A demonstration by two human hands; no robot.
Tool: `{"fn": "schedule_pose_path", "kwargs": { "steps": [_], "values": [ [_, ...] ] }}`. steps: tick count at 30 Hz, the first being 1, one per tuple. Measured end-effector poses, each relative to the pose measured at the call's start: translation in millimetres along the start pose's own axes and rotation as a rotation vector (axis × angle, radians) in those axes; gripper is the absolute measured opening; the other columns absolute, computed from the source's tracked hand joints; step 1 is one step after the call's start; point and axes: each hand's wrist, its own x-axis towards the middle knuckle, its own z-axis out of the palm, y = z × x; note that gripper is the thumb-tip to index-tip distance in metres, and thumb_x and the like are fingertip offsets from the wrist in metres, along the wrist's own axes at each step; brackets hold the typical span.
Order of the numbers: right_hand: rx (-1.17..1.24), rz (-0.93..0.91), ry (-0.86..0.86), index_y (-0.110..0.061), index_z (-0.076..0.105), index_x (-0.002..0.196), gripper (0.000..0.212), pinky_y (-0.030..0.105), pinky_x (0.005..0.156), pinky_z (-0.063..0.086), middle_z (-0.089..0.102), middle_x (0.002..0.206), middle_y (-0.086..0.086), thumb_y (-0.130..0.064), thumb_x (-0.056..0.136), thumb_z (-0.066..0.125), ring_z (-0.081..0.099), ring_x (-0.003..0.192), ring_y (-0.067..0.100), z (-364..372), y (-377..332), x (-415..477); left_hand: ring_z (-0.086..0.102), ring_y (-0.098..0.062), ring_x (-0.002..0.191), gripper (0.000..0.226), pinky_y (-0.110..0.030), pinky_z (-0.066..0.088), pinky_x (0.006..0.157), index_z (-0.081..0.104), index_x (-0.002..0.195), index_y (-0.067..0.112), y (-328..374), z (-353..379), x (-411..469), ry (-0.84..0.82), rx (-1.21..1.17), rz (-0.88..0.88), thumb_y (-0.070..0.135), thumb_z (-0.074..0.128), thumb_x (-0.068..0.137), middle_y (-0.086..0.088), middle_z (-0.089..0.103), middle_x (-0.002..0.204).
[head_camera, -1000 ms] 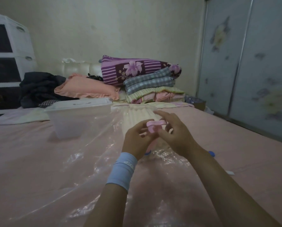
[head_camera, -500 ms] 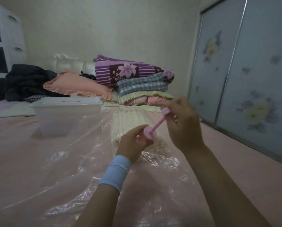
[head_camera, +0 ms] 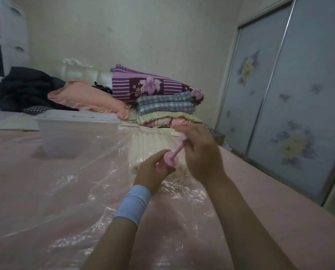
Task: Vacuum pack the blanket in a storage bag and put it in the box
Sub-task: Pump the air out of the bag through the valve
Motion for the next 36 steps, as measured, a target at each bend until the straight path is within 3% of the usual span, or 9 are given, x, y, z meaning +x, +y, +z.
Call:
{"fn": "schedule_pose_path", "kwargs": {
  "steps": [3, 6, 13, 17, 21, 23, 26, 28, 36],
  "values": [
    [0.012, -0.096, 0.329, -0.003, 0.071, 0.105, 0.026, 0.02, 0.078, 0.046, 0.063, 0.097, 0.009, -0.007, 0.096, 0.048, 0.056, 0.089, 0.018, -24.3, -17.6, 22.2, 0.064, -0.008, 0.093, 0.052, -0.019, 0.051, 0.086, 0.063, 0.092, 0.055, -1.2, -3.0, -0.3, -0.01, 0.002, 0.001, 0.014, 0.083, 0.068, 0.02, 0.07, 0.095],
    [0.012, -0.092, 0.351, -0.001, 0.07, 0.107, 0.024, 0.023, 0.08, 0.046, 0.062, 0.099, 0.011, -0.002, 0.097, 0.049, 0.057, 0.092, 0.021, -10.3, -19.8, 12.6, 0.065, -0.012, 0.093, 0.047, -0.028, 0.053, 0.088, 0.066, 0.098, 0.045, -1.8, -1.2, -2.1, -0.044, -0.016, -0.002, 0.014, 0.082, 0.066, 0.014, 0.071, 0.095],
    [0.026, 0.156, -0.307, -0.02, 0.067, 0.112, 0.038, 0.042, 0.08, 0.052, 0.058, 0.11, -0.003, -0.024, 0.086, 0.04, 0.057, 0.101, 0.019, 28.2, 5.3, -37.8, 0.065, -0.005, 0.089, 0.047, -0.022, 0.052, 0.083, 0.067, 0.092, 0.051, 4.1, 1.7, -6.9, -0.041, -0.044, -0.012, 0.012, 0.08, 0.071, 0.02, 0.07, 0.09],
    [0.044, -0.021, 0.077, -0.007, 0.068, 0.116, 0.033, 0.028, 0.08, 0.052, 0.06, 0.107, 0.006, -0.002, 0.094, 0.044, 0.058, 0.096, 0.02, -9.8, -8.9, 1.0, 0.064, -0.01, 0.092, 0.05, -0.022, 0.051, 0.085, 0.061, 0.096, 0.048, 3.2, -0.1, -5.9, -0.008, -0.028, 0.01, 0.012, 0.081, 0.069, 0.012, 0.07, 0.095],
    [0.026, -0.047, 0.36, 0.0, 0.066, 0.118, 0.03, 0.02, 0.084, 0.048, 0.061, 0.105, 0.012, -0.004, 0.1, 0.043, 0.057, 0.096, 0.019, -18.7, -15.3, 10.2, 0.062, -0.009, 0.09, 0.05, -0.017, 0.049, 0.081, 0.06, 0.095, 0.049, 3.5, 3.0, -6.3, -0.039, -0.007, 0.015, 0.012, 0.081, 0.069, 0.014, 0.069, 0.093],
    [0.034, -0.005, 0.266, -0.002, 0.067, 0.121, 0.033, 0.022, 0.087, 0.049, 0.061, 0.108, 0.009, -0.004, 0.098, 0.043, 0.056, 0.099, 0.016, -0.3, -8.5, -8.0, 0.063, -0.009, 0.089, 0.047, -0.018, 0.05, 0.08, 0.062, 0.098, 0.046, 2.7, 4.8, -7.0, -0.046, -0.004, 0.016, 0.013, 0.08, 0.069, 0.015, 0.069, 0.091],
    [0.059, 0.146, -0.156, -0.013, 0.066, 0.126, 0.041, 0.039, 0.087, 0.053, 0.059, 0.115, 0.003, -0.011, 0.092, 0.045, 0.056, 0.102, 0.016, 28.5, 6.1, -37.8, 0.063, -0.006, 0.086, 0.037, -0.019, 0.051, 0.079, 0.065, 0.094, 0.044, 3.6, 5.2, -7.4, -0.048, -0.025, 0.006, 0.018, 0.079, 0.072, 0.016, 0.07, 0.09],
    [0.052, 0.182, -0.287, -0.018, 0.067, 0.124, 0.043, 0.045, 0.086, 0.053, 0.058, 0.116, 0.0, -0.018, 0.089, 0.043, 0.058, 0.101, 0.018, 34.0, 8.9, -42.6, 0.063, -0.006, 0.082, 0.033, -0.017, 0.049, 0.076, 0.066, 0.093, 0.044, 5.5, 5.0, -8.7, -0.043, -0.041, -0.001, 0.019, 0.077, 0.074, 0.016, 0.069, 0.087],
    [0.002, -0.113, 0.382, -0.003, 0.071, 0.11, 0.026, 0.028, 0.068, 0.053, 0.063, 0.101, 0.01, -0.004, 0.096, 0.049, 0.06, 0.083, 0.02, -18.7, -23.8, 25.4, 0.063, -0.013, 0.09, 0.045, -0.024, 0.051, 0.085, 0.058, 0.098, 0.042, 5.8, -2.3, -9.5, -0.012, -0.013, 0.025, 0.011, 0.078, 0.072, 0.01, 0.069, 0.092]
  ]
}}
